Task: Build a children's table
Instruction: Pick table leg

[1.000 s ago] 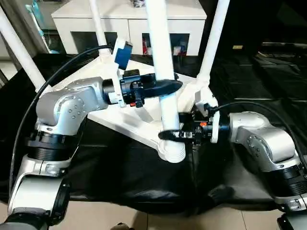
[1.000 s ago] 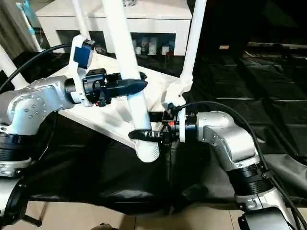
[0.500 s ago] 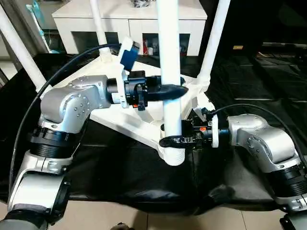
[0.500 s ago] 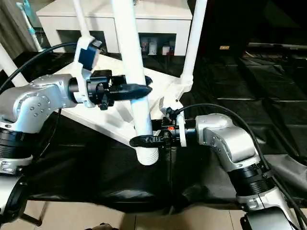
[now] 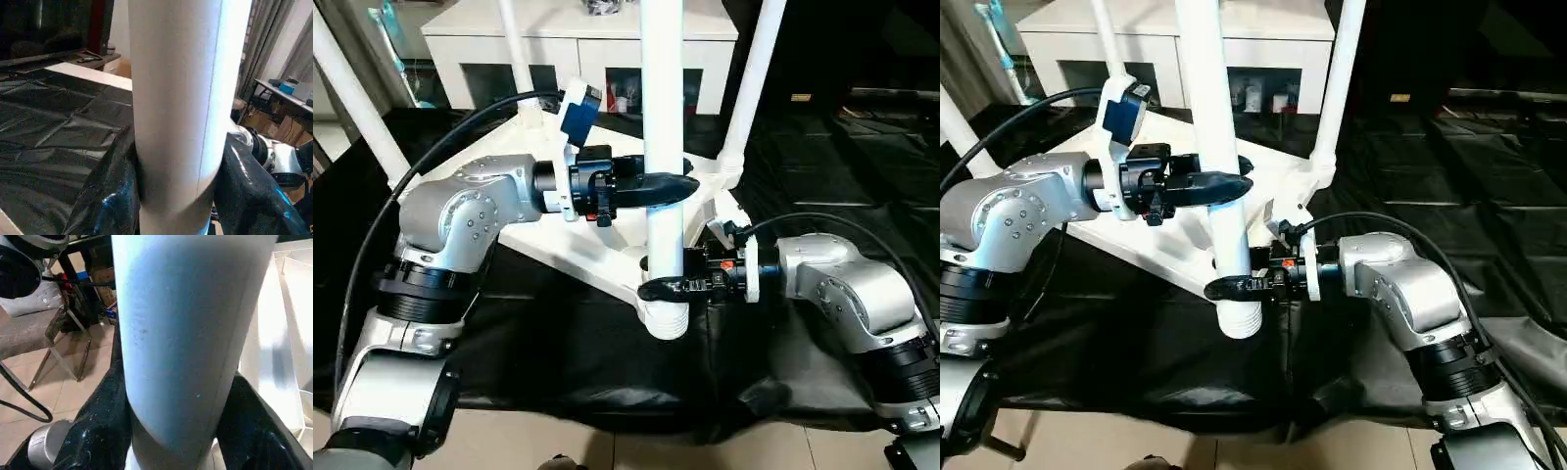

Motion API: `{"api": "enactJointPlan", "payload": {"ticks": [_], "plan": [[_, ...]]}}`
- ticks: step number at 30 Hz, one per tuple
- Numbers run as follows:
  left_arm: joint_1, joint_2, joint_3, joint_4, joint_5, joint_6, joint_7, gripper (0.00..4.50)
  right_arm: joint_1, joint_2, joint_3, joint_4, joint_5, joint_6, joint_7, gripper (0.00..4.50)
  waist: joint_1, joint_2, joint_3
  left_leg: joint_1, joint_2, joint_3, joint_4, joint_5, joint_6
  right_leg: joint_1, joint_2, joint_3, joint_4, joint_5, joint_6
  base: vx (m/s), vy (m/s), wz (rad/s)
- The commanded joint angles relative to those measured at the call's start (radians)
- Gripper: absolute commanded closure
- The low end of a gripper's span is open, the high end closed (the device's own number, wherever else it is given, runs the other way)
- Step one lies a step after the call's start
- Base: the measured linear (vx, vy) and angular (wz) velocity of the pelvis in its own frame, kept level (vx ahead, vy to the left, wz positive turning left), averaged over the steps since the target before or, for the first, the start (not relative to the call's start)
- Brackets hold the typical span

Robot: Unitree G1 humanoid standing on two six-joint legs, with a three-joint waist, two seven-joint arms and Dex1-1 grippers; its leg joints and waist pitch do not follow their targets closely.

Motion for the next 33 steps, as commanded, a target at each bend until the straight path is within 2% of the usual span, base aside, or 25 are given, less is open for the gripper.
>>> {"api": "enactJointPlan", "payload": {"ticks": [1,4,5,6,7,12,24,25,33], "plan": [[-0.039,-0.004,0.031,-0.004,-0.001,-0.018,0.011,2.73,0.003,0.004,0.014,-0.026,0.008,0.005,0.001,2.64,0.004,-0.017,-0.078,0.015,0.034,-0.010,-0.069,-0.098,0.035,0.056,-0.049,0.041,-0.058,-0.101,-0.253,0.000,0.000,0.00],[-0.041,-0.002,0.028,-0.010,-0.002,-0.020,-0.002,2.74,0.003,0.016,0.009,-0.017,-0.009,-0.016,-0.024,2.64,0.003,-0.017,-0.078,0.016,0.035,-0.010,-0.070,-0.108,0.031,0.055,-0.049,0.041,-0.060,-0.109,-0.253,0.000,0.000,0.00],[-0.041,-0.002,0.028,-0.010,-0.002,-0.020,-0.002,2.75,0.003,0.016,0.009,-0.017,-0.009,-0.016,-0.024,2.29,0.004,-0.015,-0.078,0.016,0.034,-0.010,-0.070,-0.108,0.030,0.055,-0.049,0.041,-0.059,-0.106,-0.253,0.000,0.000,0.00],[-0.040,0.000,0.023,-0.016,-0.002,-0.023,-0.013,2.75,0.002,0.021,0.006,-0.015,-0.001,-0.007,-0.023,2.29,0.004,-0.013,-0.078,0.016,0.034,-0.010,-0.070,-0.108,0.029,0.055,-0.049,0.040,-0.059,-0.103,-0.255,0.000,0.000,0.00],[-0.039,0.001,0.020,-0.020,-0.003,-0.025,-0.021,2.75,0.002,0.022,0.006,-0.016,0.006,0.001,-0.018,1.94,0.003,-0.014,-0.078,0.016,0.034,-0.010,-0.070,-0.109,0.029,0.056,-0.048,0.040,-0.059,-0.098,-0.256,0.000,0.000,0.00],[-0.035,0.004,0.006,-0.033,0.000,-0.035,-0.046,2.75,0.009,0.027,0.014,-0.026,0.005,0.008,-0.025,1.71,0.005,-0.013,-0.079,0.016,0.035,-0.010,-0.070,-0.108,0.029,0.056,-0.049,0.040,-0.057,-0.086,-0.260,0.000,0.000,0.00],[-0.033,0.021,-0.007,-0.039,0.007,-0.041,-0.088,2.75,0.010,0.030,0.007,-0.030,0.024,0.027,-0.019,1.68,0.009,-0.012,-0.078,0.017,0.035,-0.011,-0.071,-0.118,0.019,0.056,-0.049,0.041,-0.058,-0.095,-0.256,0.000,0.000,0.00],[-0.032,0.025,-0.012,-0.038,0.012,-0.043,-0.096,2.75,0.012,0.028,0.006,-0.033,0.024,0.028,-0.018,1.68,0.009,-0.009,-0.078,0.017,0.035,-0.011,-0.072,-0.119,0.019,0.055,-0.049,0.040,-0.057,-0.095,-0.256,0.000,0.000,0.00],[-0.033,0.025,-0.016,-0.032,0.024,-0.050,-0.102,2.75,0.018,0.015,0.012,-0.044,0.030,0.033,-0.014,1.68,0.009,-0.012,-0.078,0.017,0.035,-0.011,-0.072,-0.117,0.018,0.056,-0.048,0.041,-0.057,-0.092,-0.255,0.000,0.000,0.00]]}}
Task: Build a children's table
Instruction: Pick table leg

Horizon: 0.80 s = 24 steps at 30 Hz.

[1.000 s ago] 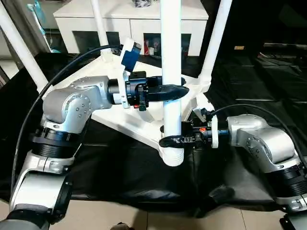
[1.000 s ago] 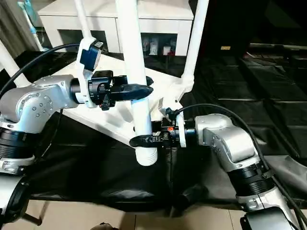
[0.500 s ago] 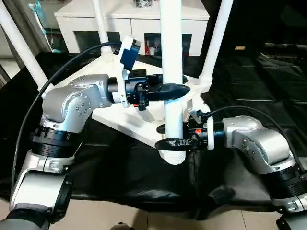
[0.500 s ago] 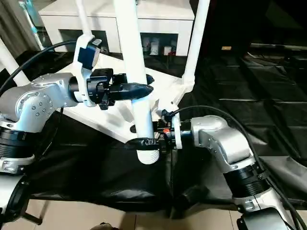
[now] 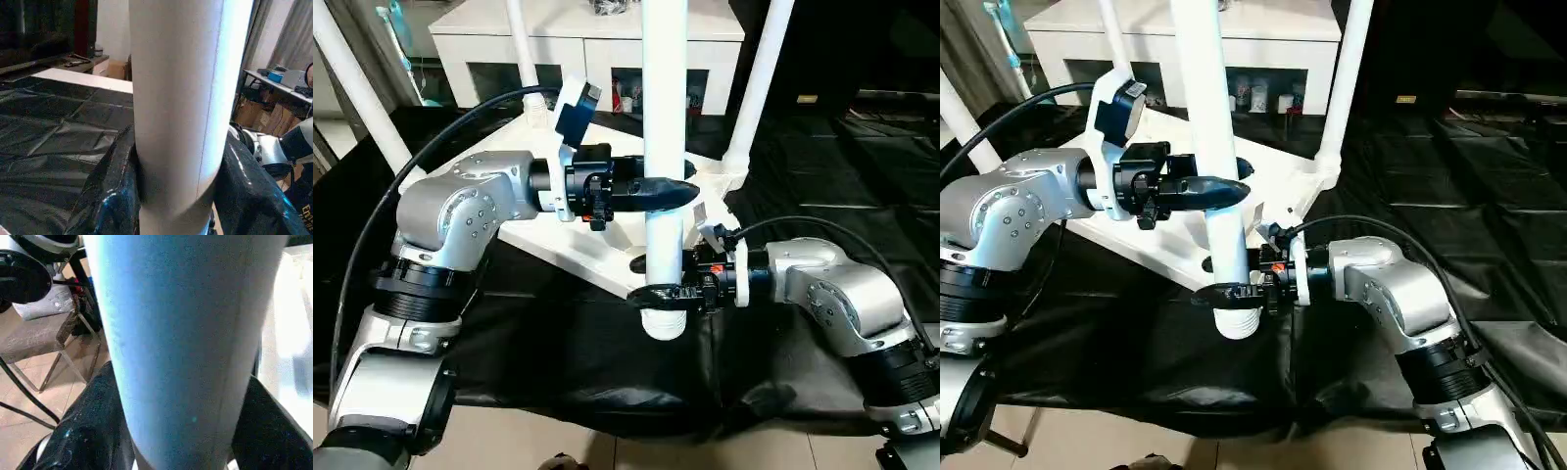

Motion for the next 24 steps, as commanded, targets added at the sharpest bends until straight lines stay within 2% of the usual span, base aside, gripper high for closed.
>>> {"api": "enactJointPlan", "payload": {"ticks": [1,10,13,19,21,24], "plan": [[-0.026,0.007,-0.003,-0.017,0.005,-0.011,-0.008,2.75,0.012,-0.008,-0.001,-0.025,0.008,0.012,0.002,1.85,0.001,-0.012,-0.079,0.017,0.035,-0.010,-0.071,-0.115,0.020,0.056,-0.049,0.041,-0.057,-0.089,-0.256,0.000,0.000,0.00],[-0.027,0.005,0.004,-0.016,0.008,-0.011,-0.008,2.75,0.020,-0.017,0.013,-0.029,0.008,0.020,0.013,2.50,0.002,-0.014,-0.078,0.017,0.036,-0.011,-0.072,-0.120,0.019,0.056,-0.050,0.041,-0.058,-0.108,-0.252,0.000,0.000,0.00],[-0.028,0.005,0.005,-0.018,0.006,-0.008,-0.008,2.75,0.020,-0.016,0.014,-0.028,0.006,0.021,0.012,2.55,0.001,-0.016,-0.078,0.016,0.035,-0.010,-0.071,-0.115,0.022,0.056,-0.049,0.041,-0.059,-0.103,-0.253,0.000,0.000,0.00],[-0.026,0.008,0.004,-0.021,0.025,-0.024,0.006,2.75,0.019,-0.015,0.021,-0.022,-0.003,0.013,0.012,2.57,0.002,-0.016,-0.078,0.016,0.035,-0.010,-0.071,-0.112,0.023,0.055,-0.050,0.041,-0.058,-0.107,-0.252,0.000,0.000,0.00],[-0.030,0.008,0.018,-0.017,-0.005,0.022,0.009,2.19,0.018,-0.015,0.023,-0.019,-0.009,0.007,0.011,2.57,0.002,-0.016,-0.078,0.016,0.035,-0.010,-0.071,-0.112,0.023,0.055,-0.050,0.041,-0.058,-0.104,-0.252,0.000,0.000,0.00],[-0.032,0.007,0.028,-0.019,-0.021,0.041,0.015,1.94,0.018,-0.012,0.022,-0.018,-0.010,0.004,0.009,2.59,0.002,-0.015,-0.078,0.016,0.035,-0.010,-0.070,-0.110,0.023,0.055,-0.049,0.041,-0.057,-0.103,-0.252,0.000,0.000,0.00]]}}
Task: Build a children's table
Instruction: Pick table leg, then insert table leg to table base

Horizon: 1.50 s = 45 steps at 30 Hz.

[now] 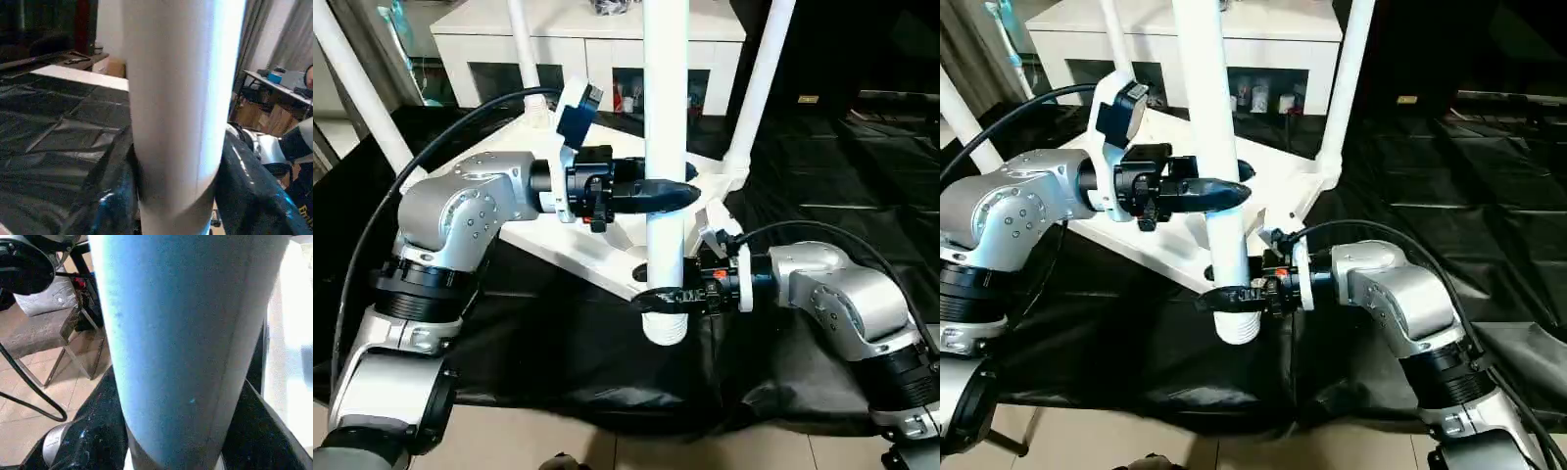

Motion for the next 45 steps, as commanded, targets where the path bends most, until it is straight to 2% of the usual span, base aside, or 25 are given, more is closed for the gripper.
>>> {"api": "enactJointPlan", "payload": {"ticks": [1,5,9,10,12,13,15,19,21,23,25,26,28,29,30,32,34,36,37,38,39,41,42,43,45], "plan": [[-0.034,0.007,0.026,-0.017,-0.018,0.009,0.009,1.94,0.003,-0.002,0.005,-0.011,-0.003,0.000,-0.004,2.59,0.001,-0.015,-0.078,0.016,0.034,-0.010,-0.070,-0.110,0.024,0.055,-0.050,0.041,-0.058,-0.102,-0.253,0.000,0.000,0.00],[-0.042,0.004,0.038,-0.001,-0.026,0.016,0.016,1.59,0.007,0.005,-0.012,-0.023,0.007,0.000,-0.015,2.61,0.001,-0.012,-0.079,0.016,0.034,-0.011,-0.070,-0.114,0.021,0.056,-0.049,0.040,-0.058,-0.093,-0.258,0.000,0.000,0.00],[-0.051,-0.004,0.064,0.011,-0.043,0.021,0.025,1.19,0.014,0.009,-0.040,-0.047,0.026,0.006,-0.035,2.61,0.002,-0.004,-0.079,0.017,0.034,-0.012,-0.071,-0.128,0.014,0.055,-0.049,0.040,-0.058,-0.092,-0.261,0.000,0.000,0.00],[-0.059,-0.016,0.076,0.030,-0.026,-0.005,0.051,1.16,0.019,0.010,-0.051,-0.056,0.032,0.006,-0.044,2.61,0.002,-0.001,-0.079,0.017,0.033,-0.012,-0.071,-0.128,0.013,0.056,-0.047,0.040,-0.059,-0.084,-0.260,0.000,0.000,0.00],[-0.064,-0.022,0.078,0.049,-0.004,-0.032,0.070,1.07,0.022,0.009,-0.058,-0.062,0.035,0.006,-0.049,2.61,0.002,-0.004,-0.079,0.016,0.033,-0.013,-0.071,-0.134,0.014,0.058,-0.047,0.040,-0.060,-0.081,-0.257,0.000,0.000,0.00],[-0.063,-0.017,0.076,0.062,0.005,-0.049,0.059,1.01,0.025,0.008,-0.065,-0.067,0.037,0.006,-0.055,2.61,0.004,0.006,-0.080,0.017,0.032,-0.014,-0.070,-0.137,0.011,0.058,-0.048,0.039,-0.059,-0.083,-0.256,0.000,0.000,0.00],[-0.063,-0.011,0.101,0.096,-0.008,-0.068,0.028,0.98,0.034,0.005,-0.098,-0.075,0.045,0.004,-0.078,2.62,0.003,0.000,-0.080,0.017,0.032,-0.013,-0.071,-0.139,0.009,0.058,-0.047,0.039,-0.061,-0.082,-0.255,0.000,0.000,0.00],[-0.065,0.021,0.163,0.157,-0.052,-0.073,-0.024,0.98,0.050,-0.011,-0.165,-0.069,0.063,0.005,-0.108,2.62,0.003,0.014,-0.082,0.018,0.030,-0.014,-0.070,-0.147,0.005,0.059,-0.046,0.036,-0.058,-0.053,-0.269,0.000,0.000,0.00],[-0.063,0.039,0.180,0.179,-0.065,-0.070,-0.052,0.98,0.057,-0.017,-0.181,-0.071,0.067,0.006,-0.114,2.62,0.002,0.012,-0.081,0.018,0.030,-0.014,-0.071,-0.157,0.005,0.058,-0.044,0.036,-0.059,-0.058,-0.269,0.000,0.000,0.00],[-0.058,0.058,0.174,0.217,-0.040,-0.092,-0.072,0.98,0.071,-0.021,-0.198,-0.082,0.070,0.009,-0.130,2.62,0.003,0.021,-0.081,0.020,0.030,-0.014,-0.072,-0.174,0.000,0.058,-0.045,0.035,-0.059,-0.070,-0.273,0.000,0.000,0.00],[-0.049,0.072,0.104,0.247,0.050,-0.156,-0.066,0.98,0.080,-0.025,-0.197,-0.086,0.049,0.000,-0.151,2.62,0.003,0.017,-0.079,0.020,0.032,-0.016,-0.074,-0.181,0.002,0.058,-0.046,0.036,-0.064,-0.087,-0.264,0.000,0.000,0.00],[-0.036,0.088,0.032,0.260,0.138,-0.221,-0.060,0.98,0.084,-0.026,-0.188,-0.080,0.020,-0.019,-0.172,2.62,0.003,0.022,-0.078,0.024,0.036,-0.018,-0.078,-0.201,-0.006,0.055,-0.048,0.039,-0.070,-0.124,-0.238,0.000,0.000,0.00],[-0.008,0.123,-0.140,0.302,0.346,-0.391,-0.053,0.98,0.085,-0.015,-0.169,-0.048,-0.051,-0.071,-0.235,2.62,0.002,0.019,-0.077,0.023,0.035,-0.017,-0.080,-0.202,-0.020,0.056,-0.049,0.041,-0.071,-0.150,-0.215,0.000,0.000,0.00],[-0.008,0.123,-0.140,0.302,0.346,-0.391,-0.053,0.98,0.085,-0.015,-0.169,-0.048,-0.051,-0.071,-0.235,2.62,0.004,0.021,-0.077,0.022,0.036,-0.022,-0.082,-0.197,-0.023,0.056,-0.054,0.041,-0.075,-0.162,-0.205,0.000,0.000,0.00],[0.012,0.145,-0.286,0.371,0.519,-0.542,-0.066,0.98,0.082,0.004,-0.162,-0.009,-0.096,-0.110,-0.293,2.62,0.003,0.021,-0.077,0.020,0.036,-0.023,-0.083,-0.197,-0.030,0.056,-0.054,0.042,-0.079,-0.176,-0.189,0.000,0.000,0.00],[0.016,0.146,-0.335,0.416,0.577,-0.602,-0.089,0.98,0.083,0.011,-0.161,0.003,-0.105,-0.119,-0.311,2.62,-0.003,0.021,-0.080,0.021,0.035,-0.022,-0.084,-0.202,-0.043,0.057,-0.054,0.043,-0.075,-0.166,-0.182,0.000,0.000,0.00],[0.005,0.111,-0.342,0.475,0.578,-0.618,-0.104,0.98,0.090,0.013,-0.163,-0.011,-0.097,-0.110,-0.315,2.62,-0.002,0.024,-0.085,0.020,0.034,-0.019,-0.078,-0.163,-0.037,0.058,-0.053,0.041,-0.064,-0.079,-0.213,0.000,0.000,0.00],[-0.002,0.098,-0.348,0.507,0.584,-0.638,-0.111,0.98,0.093,0.014,-0.164,-0.017,-0.097,-0.108,-0.319,2.62,0.000,0.025,-0.088,0.019,0.035,-0.018,-0.076,-0.155,-0.024,0.059,-0.054,0.040,-0.059,-0.028,-0.244,0.000,0.000,0.00],[-0.009,0.090,-0.356,0.531,0.594,-0.653,-0.109,1.15,0.096,0.013,-0.163,-0.019,-0.100,-0.109,-0.320,2.62,0.000,0.024,-0.086,0.018,0.034,-0.017,-0.076,-0.155,-0.020,0.058,-0.053,0.039,-0.059,-0.020,-0.251,0.000,0.000,0.00],[-0.024,0.074,-0.383,0.590,0.632,-0.699,-0.094,1.25,0.102,0.010,-0.159,-0.023,-0.109,-0.112,-0.324,2.62,0.000,0.031,-0.086,0.020,0.034,-0.017,-0.075,-0.163,-0.015,0.057,-0.052,0.039,-0.059,-0.012,-0.260,0.000,0.000,0.00],[-0.035,0.064,-0.400,0.634,0.660,-0.737,-0.083,1.31,0.106,0.009,-0.157,-0.024,-0.116,-0.118,-0.326,2.62,0.001,0.027,-0.083,0.020,0.032,-0.017,-0.075,-0.184,-0.012,0.058,-0.051,0.039,-0.064,-0.033,-0.257,0.000,0.000,0.00],[-0.056,0.044,-0.430,0.717,0.719,-0.809,-0.042,1.37,0.113,0.010,-0.155,-0.026,-0.121,-0.125,-0.330,2.62,0.002,0.031,-0.082,0.021,0.033,-0.018,-0.078,-0.208,-0.016,0.060,-0.055,0.040,-0.069,-0.075,-0.250,0.000,0.000,0.00],[-0.056,0.044,-0.430,0.717,0.719,-0.809,-0.042,1.51,0.113,0.010,-0.155,-0.026,-0.121,-0.125,-0.330,2.62,0.001,0.027,-0.081,0.020,0.033,-0.019,-0.078,-0.219,-0.020,0.063,-0.056,0.040,-0.070,-0.094,-0.242,0.000,0.000,0.00],[-0.075,0.022,-0.444,0.787,0.763,-0.854,0.016,1.65,0.127,0.011,-0.155,-0.037,-0.120,-0.126,-0.335,2.62,0.001,0.029,-0.083,0.020,0.035,-0.020,-0.079,-0.217,-0.021,0.064,-0.058,0.041,-0.069,-0.095,-0.243,0.000,0.000,0.00],[-0.086,0.008,-0.452,0.831,0.787,-0.875,0.043,1.73,0.142,0.012,-0.152,-0.051,-0.120,-0.124,-0.341,2.62,0.000,0.035,-0.083,0.022,0.035,-0.022,-0.078,-0.229,-0.024,0.064,-0.058,0.041,-0.072,-0.093,-0.239,0.000,0.000,0.00]]}}
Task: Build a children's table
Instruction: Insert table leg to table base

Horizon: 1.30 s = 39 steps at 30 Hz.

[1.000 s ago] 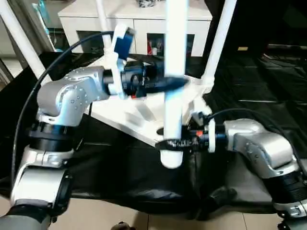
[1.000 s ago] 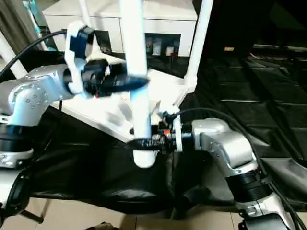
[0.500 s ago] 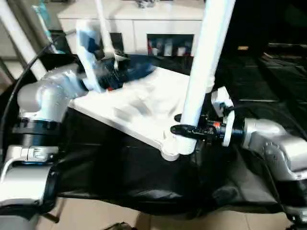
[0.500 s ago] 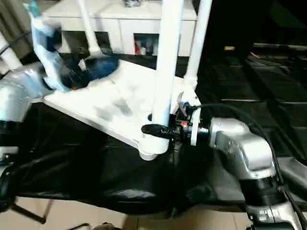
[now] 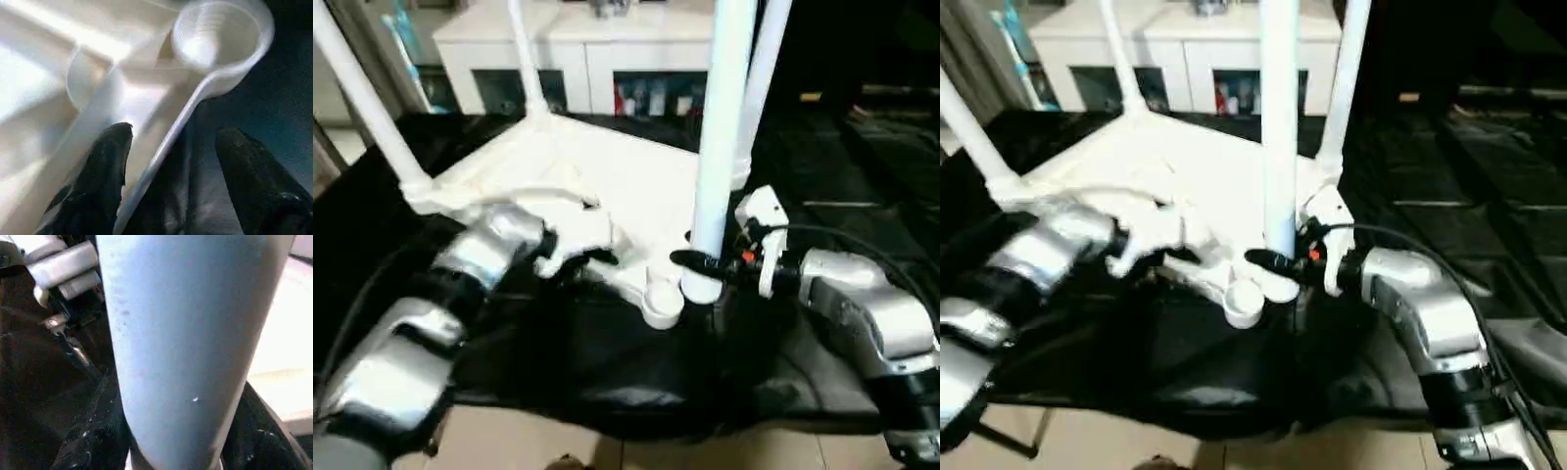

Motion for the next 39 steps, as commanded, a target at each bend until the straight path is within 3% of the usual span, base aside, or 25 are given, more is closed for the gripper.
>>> {"api": "enactJointPlan", "payload": {"ticks": [1,2,4,5,11,19,23,27,32,34,36,37,38,39], "plan": [[-0.029,-0.001,-0.011,0.045,0.038,-0.031,0.030,1.83,0.007,0.001,0.006,-0.045,-0.003,-0.011,-0.010,2.62,0.001,0.003,-0.081,0.019,0.036,-0.020,-0.078,-0.218,-0.019,0.061,-0.057,0.042,-0.070,-0.074,-0.243,0.000,0.000,0.00],[-0.030,-0.002,-0.012,0.051,0.041,-0.033,0.029,1.98,0.011,0.001,0.007,-0.048,-0.003,-0.010,-0.011,2.62,0.001,0.003,-0.082,0.018,0.037,-0.021,-0.077,-0.213,-0.018,0.061,-0.057,0.041,-0.067,-0.061,-0.249,0.000,0.000,0.00],[-0.036,-0.009,-0.011,0.080,0.051,-0.051,0.032,2.16,0.021,0.001,0.007,-0.057,-0.006,-0.008,-0.018,2.62,0.000,0.015,-0.080,0.017,0.035,-0.020,-0.076,-0.219,-0.015,0.060,-0.055,0.041,-0.068,-0.048,-0.257,0.000,0.000,0.00],[-0.040,-0.013,-0.009,0.093,0.055,-0.060,0.036,2.16,0.022,0.002,0.007,-0.058,-0.008,-0.007,-0.021,2.62,-0.001,0.010,-0.080,0.016,0.035,-0.020,-0.076,-0.216,-0.010,0.062,-0.056,0.040,-0.069,-0.048,-0.260,0.000,0.000,0.00],[-0.076,-0.057,0.029,0.208,0.069,-0.109,0.083,2.60,0.028,0.001,0.014,-0.064,-0.012,-0.011,-0.025,2.62,0.002,0.021,-0.081,0.013,0.034,-0.020,-0.072,-0.197,0.009,0.062,-0.058,0.040,-0.072,-0.086,-0.258,0.000,0.000,0.00],[-0.094,-0.061,-0.011,0.266,0.143,-0.116,0.100,3.12,0.019,-0.004,0.038,-0.050,-0.032,-0.035,-0.021,2.62,-0.001,0.021,-0.077,0.014,0.034,-0.020,-0.077,-0.225,0.007,0.060,-0.058,0.041,-0.078,-0.132,-0.244,0.000,0.000,0.00],[-0.094,-0.063,-0.013,0.288,0.150,-0.062,0.069,3.34,0.015,0.007,0.033,-0.042,-0.036,-0.040,-0.038,2.62,-0.006,0.020,-0.077,0.013,0.034,-0.021,-0.079,-0.227,0.008,0.059,-0.059,0.041,-0.079,-0.139,-0.245,0.000,0.000,0.00],[-0.078,-0.099,0.098,0.287,0.037,0.061,-0.041,3.53,-0.009,0.054,-0.013,0.005,-0.049,-0.018,-0.139,2.62,-0.019,0.021,-0.079,0.012,0.031,-0.019,-0.077,-0.205,0.015,0.058,-0.060,0.039,-0.078,-0.124,-0.266,0.000,0.000,0.00],[-0.038,-0.112,0.130,0.270,0.017,0.149,-0.058,3.73,-0.031,0.093,-0.047,0.059,-0.067,0.004,-0.233,2.62,-0.022,0.018,-0.079,0.011,0.031,-0.018,-0.077,-0.194,0.031,0.059,-0.059,0.038,-0.078,-0.108,-0.276,0.000,0.000,0.00],[-0.023,-0.116,0.137,0.259,0.015,0.180,-0.038,3.84,-0.036,0.106,-0.051,0.069,-0.070,0.011,-0.256,2.62,-0.022,0.011,-0.076,0.013,0.030,-0.016,-0.077,-0.198,0.036,0.058,-0.060,0.038,-0.084,-0.146,-0.266,0.000,0.000,0.00],[-0.008,-0.121,0.144,0.246,0.014,0.210,-0.015,3.92,-0.041,0.119,-0.054,0.078,-0.071,0.017,-0.278,2.62,-0.024,0.015,-0.074,0.013,0.033,-0.018,-0.081,-0.208,0.033,0.056,-0.061,0.039,-0.085,-0.179,-0.258,0.000,0.000,0.00],[0.007,-0.127,0.151,0.231,0.010,0.215,0.012,3.96,-0.047,0.132,-0.059,0.089,-0.074,0.017,-0.300,2.62,-0.025,0.008,-0.073,0.014,0.032,-0.017,-0.082,-0.217,0.030,0.056,-0.059,0.040,-0.088,-0.199,-0.248,0.000,0.000,0.00],[0.019,-0.131,0.156,0.216,0.010,0.208,0.031,3.98,-0.051,0.141,-0.061,0.096,-0.073,0.019,-0.311,2.62,-0.025,0.013,-0.072,0.014,0.033,-0.019,-0.084,-0.221,0.026,0.056,-0.061,0.040,-0.087,-0.209,-0.247,0.000,0.000,0.00],[0.024,-0.132,0.159,0.209,0.010,0.205,0.038,3.98,-0.053,0.144,-0.062,0.098,-0.073,0.020,-0.316,2.62,-0.030,0.011,-0.070,0.014,0.034,-0.020,-0.087,-0.239,0.021,0.055,-0.061,0.039,-0.089,-0.240,-0.240,0.000,0.000,0.00]]}}
